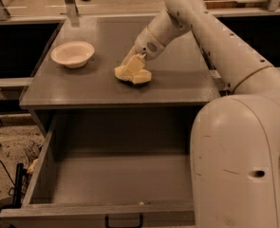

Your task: Place sponge into top drawer

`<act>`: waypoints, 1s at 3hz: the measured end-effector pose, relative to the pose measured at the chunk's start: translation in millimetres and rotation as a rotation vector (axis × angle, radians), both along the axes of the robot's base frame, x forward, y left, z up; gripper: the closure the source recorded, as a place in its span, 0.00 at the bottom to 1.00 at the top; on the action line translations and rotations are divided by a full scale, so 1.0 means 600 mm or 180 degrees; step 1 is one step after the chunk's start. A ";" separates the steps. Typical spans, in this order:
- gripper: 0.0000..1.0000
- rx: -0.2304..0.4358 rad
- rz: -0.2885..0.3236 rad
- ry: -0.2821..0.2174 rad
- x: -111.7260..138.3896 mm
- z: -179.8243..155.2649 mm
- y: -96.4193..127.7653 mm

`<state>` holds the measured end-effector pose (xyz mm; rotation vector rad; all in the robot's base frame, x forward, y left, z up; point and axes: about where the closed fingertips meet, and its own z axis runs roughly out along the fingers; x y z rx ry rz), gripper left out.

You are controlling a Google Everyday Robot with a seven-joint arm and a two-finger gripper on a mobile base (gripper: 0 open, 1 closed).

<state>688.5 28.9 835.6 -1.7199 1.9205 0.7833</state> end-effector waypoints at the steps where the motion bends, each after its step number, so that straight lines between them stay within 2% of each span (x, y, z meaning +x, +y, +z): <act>1: 1.00 -0.0051 0.0007 0.0000 -0.003 0.048 0.002; 2: 1.00 -0.0105 0.0052 -0.0033 -0.011 0.095 0.006; 3: 1.00 -0.0116 0.0062 -0.0149 -0.033 0.176 0.000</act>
Offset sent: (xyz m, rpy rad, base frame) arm -0.0117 -0.0063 0.1022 -0.0721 -0.0057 0.0486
